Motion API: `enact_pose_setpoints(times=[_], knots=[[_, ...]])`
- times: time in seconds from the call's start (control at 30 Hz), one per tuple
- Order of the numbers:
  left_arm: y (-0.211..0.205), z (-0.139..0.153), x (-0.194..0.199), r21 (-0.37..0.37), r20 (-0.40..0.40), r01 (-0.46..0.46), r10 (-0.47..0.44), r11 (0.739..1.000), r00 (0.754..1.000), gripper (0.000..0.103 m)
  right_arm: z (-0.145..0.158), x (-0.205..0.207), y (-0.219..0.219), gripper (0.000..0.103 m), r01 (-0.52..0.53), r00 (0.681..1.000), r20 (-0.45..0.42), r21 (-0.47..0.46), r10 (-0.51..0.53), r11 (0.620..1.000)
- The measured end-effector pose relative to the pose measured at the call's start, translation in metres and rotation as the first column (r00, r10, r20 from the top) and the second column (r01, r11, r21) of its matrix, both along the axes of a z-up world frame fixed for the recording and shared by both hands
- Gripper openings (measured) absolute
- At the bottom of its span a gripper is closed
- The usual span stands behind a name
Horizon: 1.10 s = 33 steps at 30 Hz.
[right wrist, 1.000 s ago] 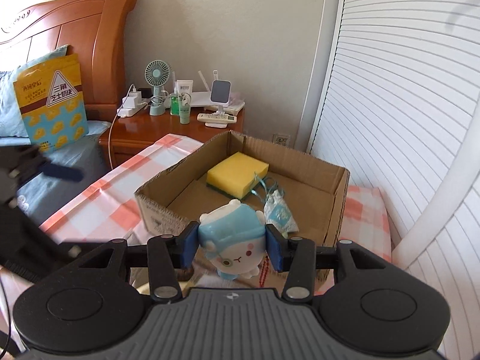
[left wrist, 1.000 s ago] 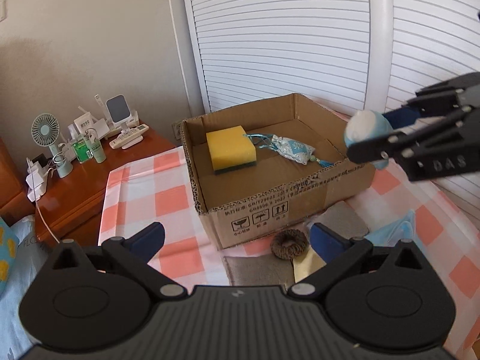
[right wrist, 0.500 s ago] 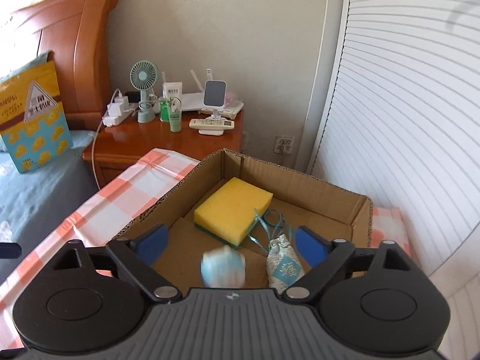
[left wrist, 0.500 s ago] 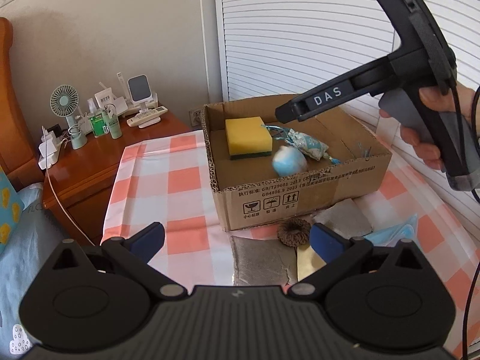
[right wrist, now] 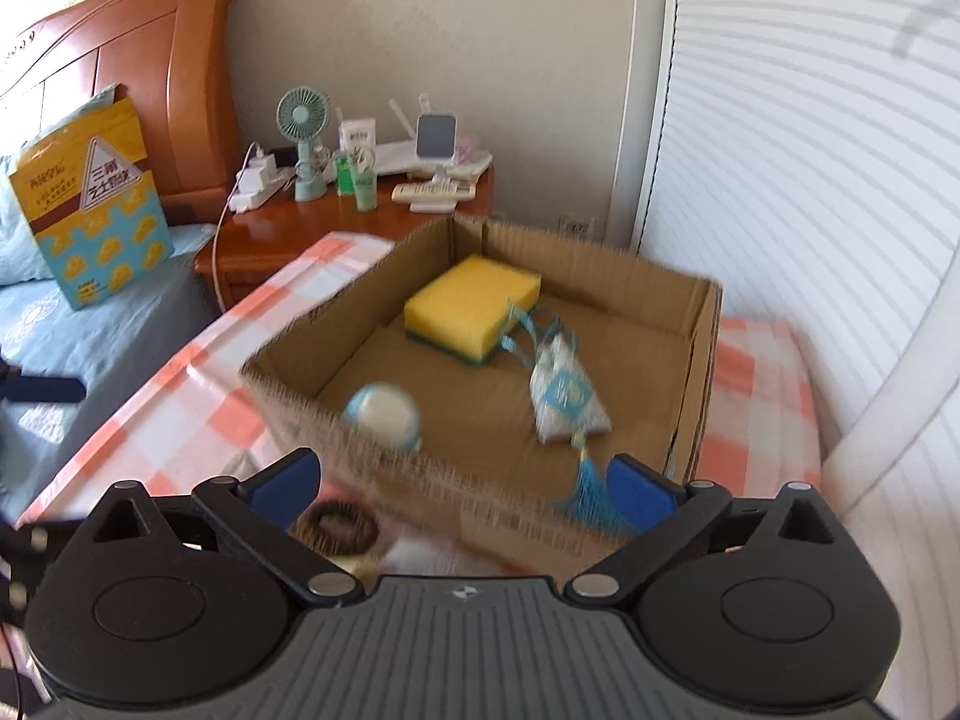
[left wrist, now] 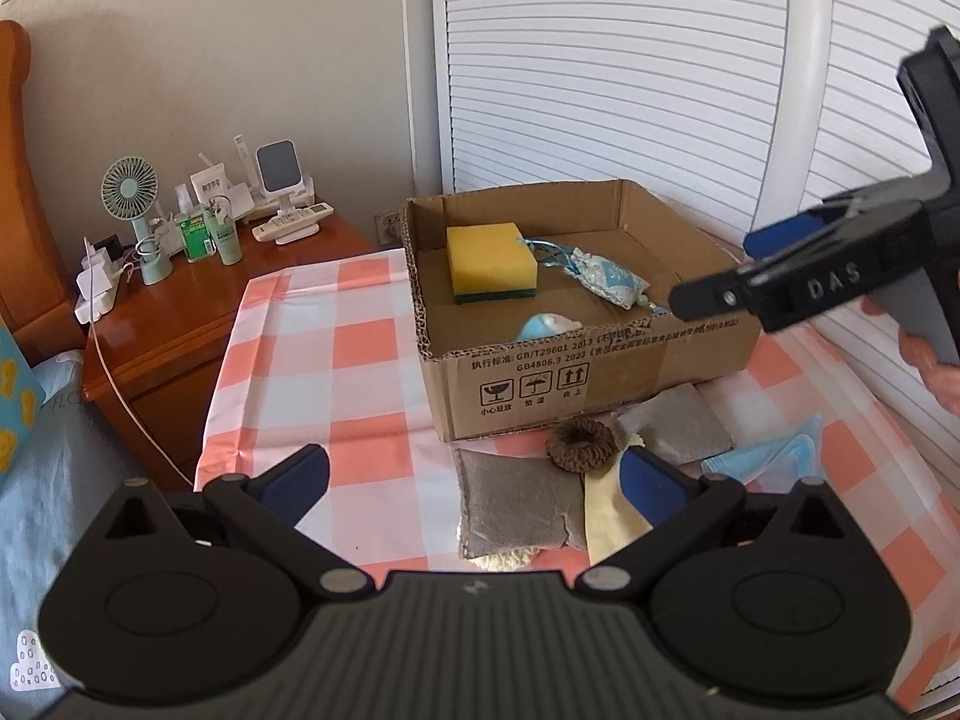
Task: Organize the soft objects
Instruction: 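Move the right tool to the blue face mask while the left tool approaches the yellow cloth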
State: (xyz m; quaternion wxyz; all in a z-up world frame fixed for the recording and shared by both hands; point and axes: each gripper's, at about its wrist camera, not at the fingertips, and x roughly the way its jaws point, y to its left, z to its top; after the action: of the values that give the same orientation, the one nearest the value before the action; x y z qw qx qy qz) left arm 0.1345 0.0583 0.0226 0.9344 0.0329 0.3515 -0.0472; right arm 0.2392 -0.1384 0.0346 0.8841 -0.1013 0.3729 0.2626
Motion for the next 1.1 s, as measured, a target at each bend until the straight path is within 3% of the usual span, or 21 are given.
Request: enact_pose_setpoints(times=[0.3, 0.73, 0.9, 1.1], knots=[[0.002, -0.006, -0.010, -0.005, -0.022, -0.018, 0.018, 1.000, 1.000, 0.102, -0.067, -0.042, -0.011, 0.103, -0.026, 0.986, -0.164, -0.076, 0.013, 0.997], [0.001, -0.008, -0.022, -0.016, -0.030, -0.022, 0.022, 1.000, 0.999, 0.102, -0.072, -0.117, -0.022, 0.103, -0.110, 0.962, -0.256, -0.066, 0.090, 0.992], [-0.004, -0.011, -0.022, -0.012, -0.038, -0.009, 0.009, 1.000, 0.999, 0.102, -0.078, -0.133, -0.009, 0.103, -0.139, 0.982, -0.153, -0.187, 0.111, 0.972], [-0.009, -0.013, -0.022, -0.002, -0.048, -0.006, 0.005, 1.000, 0.999, 0.102, -0.082, -0.114, -0.006, 0.103, -0.128, 0.991, -0.067, -0.232, 0.116, 0.964]])
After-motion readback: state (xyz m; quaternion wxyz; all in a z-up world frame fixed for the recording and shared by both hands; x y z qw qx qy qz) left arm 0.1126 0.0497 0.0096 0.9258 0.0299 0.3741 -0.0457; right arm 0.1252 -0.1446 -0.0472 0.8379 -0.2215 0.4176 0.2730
